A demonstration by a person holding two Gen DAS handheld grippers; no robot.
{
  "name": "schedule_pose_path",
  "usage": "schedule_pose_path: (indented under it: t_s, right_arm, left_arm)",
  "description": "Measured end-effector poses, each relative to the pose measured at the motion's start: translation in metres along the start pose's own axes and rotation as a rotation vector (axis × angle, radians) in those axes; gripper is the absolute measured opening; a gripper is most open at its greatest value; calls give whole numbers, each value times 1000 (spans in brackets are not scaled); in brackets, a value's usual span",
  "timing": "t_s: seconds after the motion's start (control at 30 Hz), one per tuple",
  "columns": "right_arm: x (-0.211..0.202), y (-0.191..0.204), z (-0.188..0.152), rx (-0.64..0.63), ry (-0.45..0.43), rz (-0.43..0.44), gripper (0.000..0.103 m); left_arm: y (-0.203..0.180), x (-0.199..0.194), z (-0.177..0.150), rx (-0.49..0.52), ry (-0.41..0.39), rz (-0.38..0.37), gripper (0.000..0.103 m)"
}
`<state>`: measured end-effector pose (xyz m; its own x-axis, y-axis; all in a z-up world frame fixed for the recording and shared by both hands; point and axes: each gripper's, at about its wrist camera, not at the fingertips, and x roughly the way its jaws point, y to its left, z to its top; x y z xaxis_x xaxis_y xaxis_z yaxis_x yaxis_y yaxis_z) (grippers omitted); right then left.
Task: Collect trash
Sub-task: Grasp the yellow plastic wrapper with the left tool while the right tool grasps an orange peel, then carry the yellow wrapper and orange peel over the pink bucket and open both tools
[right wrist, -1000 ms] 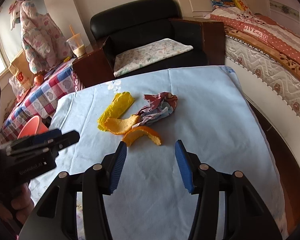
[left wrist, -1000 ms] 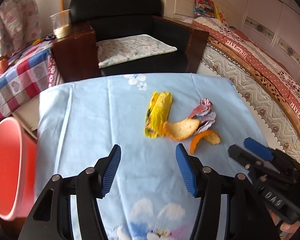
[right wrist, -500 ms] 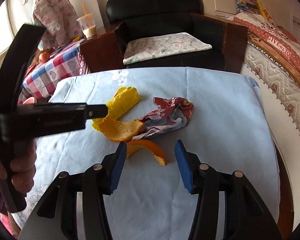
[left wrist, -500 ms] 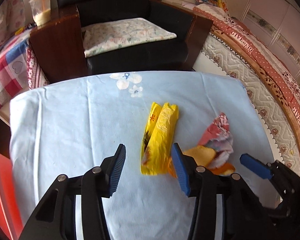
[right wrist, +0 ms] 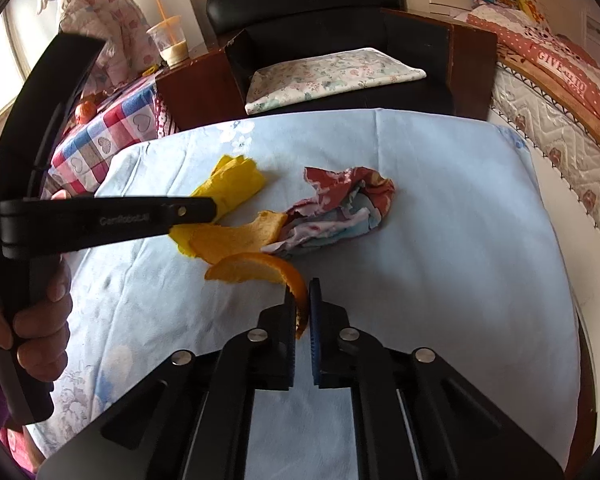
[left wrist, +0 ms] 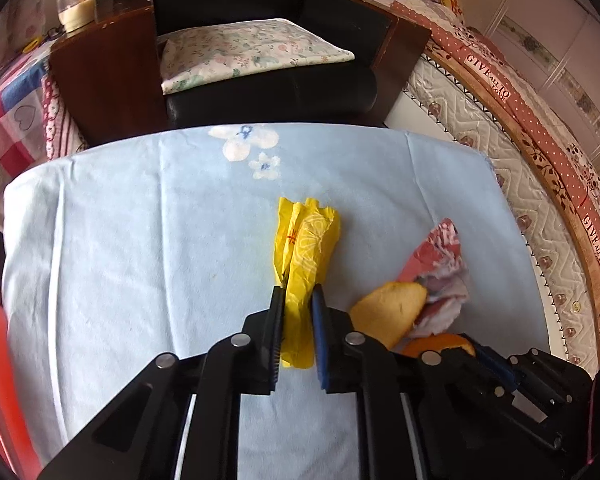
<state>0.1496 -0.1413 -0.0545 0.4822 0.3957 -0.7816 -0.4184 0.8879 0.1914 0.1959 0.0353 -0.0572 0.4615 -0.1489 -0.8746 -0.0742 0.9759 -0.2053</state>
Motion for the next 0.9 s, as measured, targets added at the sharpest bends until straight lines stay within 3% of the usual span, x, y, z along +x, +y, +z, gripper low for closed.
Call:
schedule_pose_path:
  t_s: [0.43, 0.7, 0.9]
  right_arm:
    - [-41, 13, -15, 96, -50, 20, 6]
    - [-50, 55, -16, 30, -66, 43, 6]
    - [-53, 91, -10, -32, -84, 69, 6]
  left_arm:
    - [17, -66, -61, -52, -50, 15, 11]
    - [39, -108, -94, -93, -121, 31, 11]
    - [65, -141, -107, -130, -192, 87, 11]
